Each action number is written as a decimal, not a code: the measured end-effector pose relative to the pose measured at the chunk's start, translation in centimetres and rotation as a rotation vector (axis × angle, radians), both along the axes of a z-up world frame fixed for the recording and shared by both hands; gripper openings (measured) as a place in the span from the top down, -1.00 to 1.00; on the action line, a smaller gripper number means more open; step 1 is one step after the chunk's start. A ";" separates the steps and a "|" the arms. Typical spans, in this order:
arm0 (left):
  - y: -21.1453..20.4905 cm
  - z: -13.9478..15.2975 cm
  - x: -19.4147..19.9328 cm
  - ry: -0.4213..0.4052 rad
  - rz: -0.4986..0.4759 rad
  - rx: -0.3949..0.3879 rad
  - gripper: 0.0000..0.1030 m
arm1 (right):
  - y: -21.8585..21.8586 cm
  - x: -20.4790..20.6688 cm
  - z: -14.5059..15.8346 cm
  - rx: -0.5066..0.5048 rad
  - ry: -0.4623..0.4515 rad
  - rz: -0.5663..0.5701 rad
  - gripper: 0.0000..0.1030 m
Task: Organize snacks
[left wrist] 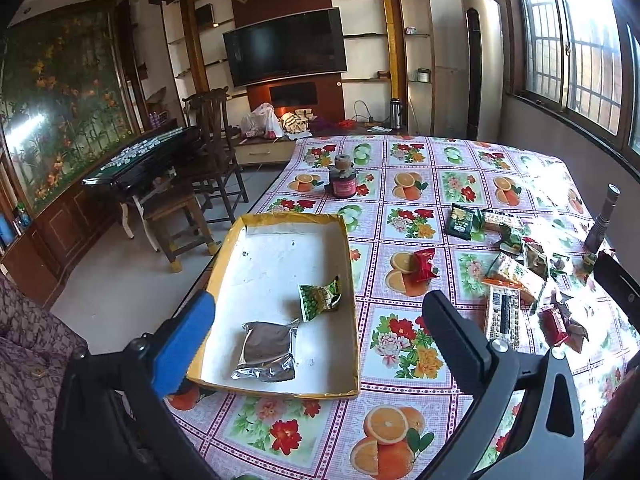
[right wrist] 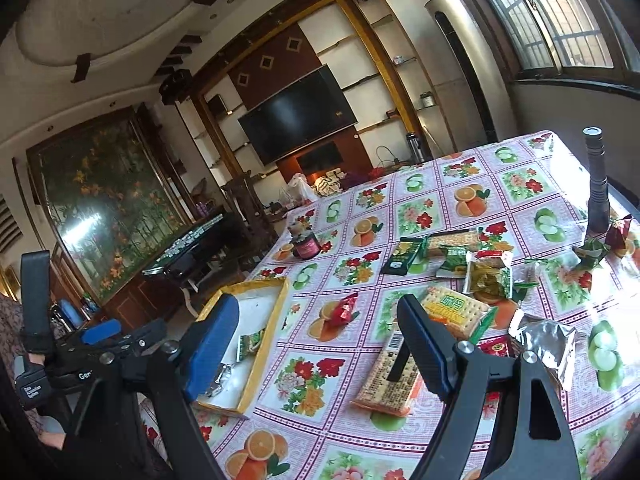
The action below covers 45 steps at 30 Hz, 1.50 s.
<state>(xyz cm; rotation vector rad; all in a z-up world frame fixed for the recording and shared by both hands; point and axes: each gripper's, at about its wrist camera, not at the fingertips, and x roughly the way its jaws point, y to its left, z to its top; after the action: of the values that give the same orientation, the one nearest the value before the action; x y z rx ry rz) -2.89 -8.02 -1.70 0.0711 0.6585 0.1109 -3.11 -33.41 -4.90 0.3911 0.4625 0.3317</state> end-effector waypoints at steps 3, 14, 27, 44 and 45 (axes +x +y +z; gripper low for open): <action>0.1 -0.1 0.0 0.001 -0.001 -0.001 -1.00 | -0.1 0.0 0.0 -0.006 0.005 -0.006 -0.59; -0.5 -0.3 0.0 -0.001 -0.016 -0.001 -1.00 | 0.0 -0.1 0.1 -0.050 0.003 -0.026 -0.59; -1.9 -1.0 0.4 0.040 -0.067 -0.017 -1.00 | 1.1 -0.2 0.7 -0.266 0.166 -0.164 -0.59; -7.7 -3.8 1.9 0.141 -0.163 0.016 -1.00 | -1.8 -1.9 0.5 -0.454 0.293 -0.337 -0.59; -8.3 -4.0 2.0 0.146 -0.168 0.026 -1.00 | -2.2 -1.9 0.3 -0.455 0.300 -0.346 -0.59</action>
<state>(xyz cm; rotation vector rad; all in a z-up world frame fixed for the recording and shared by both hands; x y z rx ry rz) -0.91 -16.29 -5.65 0.1599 0.7939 -0.0478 -5.02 -35.58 -4.59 0.0697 0.7319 -0.1737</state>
